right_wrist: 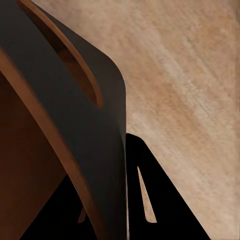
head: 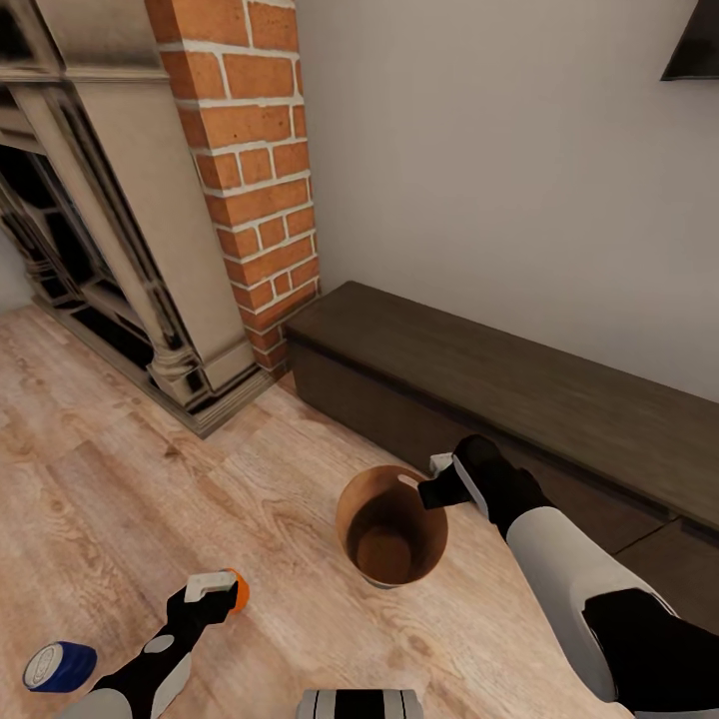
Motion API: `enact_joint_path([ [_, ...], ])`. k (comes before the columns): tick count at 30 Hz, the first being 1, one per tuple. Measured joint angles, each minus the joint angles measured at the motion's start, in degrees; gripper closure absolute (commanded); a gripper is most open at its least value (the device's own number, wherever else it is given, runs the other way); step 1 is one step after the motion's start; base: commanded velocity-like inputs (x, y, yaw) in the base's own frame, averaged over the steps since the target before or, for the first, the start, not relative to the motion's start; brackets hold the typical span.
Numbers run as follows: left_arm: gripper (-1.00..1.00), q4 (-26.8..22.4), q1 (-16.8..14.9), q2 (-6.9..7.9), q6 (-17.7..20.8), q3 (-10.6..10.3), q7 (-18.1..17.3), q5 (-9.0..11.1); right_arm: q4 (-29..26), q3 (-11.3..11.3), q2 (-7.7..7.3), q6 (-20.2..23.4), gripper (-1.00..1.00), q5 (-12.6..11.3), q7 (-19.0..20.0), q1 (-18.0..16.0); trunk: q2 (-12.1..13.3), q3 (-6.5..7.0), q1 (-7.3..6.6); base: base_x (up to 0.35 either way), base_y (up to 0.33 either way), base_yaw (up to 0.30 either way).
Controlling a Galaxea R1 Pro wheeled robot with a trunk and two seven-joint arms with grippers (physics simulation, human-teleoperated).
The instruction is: Put the three can of soda from the living room inside the tash can in the kitchen.
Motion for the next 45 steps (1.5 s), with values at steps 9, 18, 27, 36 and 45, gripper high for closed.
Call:
enact_joint_path([
  [9, -1.0, 0.0, 0.0, 0.02, 0.27, 0.0, -0.06, -0.05, 0.01, 0.18, 0.18, 0.01, 1.0, 0.01, -0.01, 0.0, 0.0, 0.0, 0.0, 0.025, 0.0, 0.0],
  [18, -1.0, 0.0, 0.0, 0.0, 0.09, 0.0, -0.01, 0.0, 0.01, 0.2, 0.18, 0.01, 1.0, -0.03, 0.0, 0.02, 0.0, 0.0, 0.0, 0.051, 0.0, 0.0],
  [27, -1.0, 0.0, 0.0, -0.01, 0.23, 0.0, -0.06, -0.04, 0.02, 0.33, 0.18, 0.01, 1.0, -0.01, 0.02, 0.09, -0.05, -0.88, 0.11, 0.001, 0.0, 0.0],
  [36, -1.0, 0.0, 0.0, -0.01, 0.27, 0.0, -0.99, -0.07, 0.01, 0.37, 0.18, 0.01, 1.0, -0.01, 0.02, 0.1, -0.17, -2.87, 0.34, 0.0, 0.0, 0.0],
  [45, -1.0, 0.0, 0.0, 0.04, 0.24, 0.0, -1.26, 0.0, -0.02, 0.35, 0.13, 0.02, 1.0, -0.13, 0.01, 0.08, -0.2, -3.32, 0.39, 0.057, 0.0, 0.0],
])
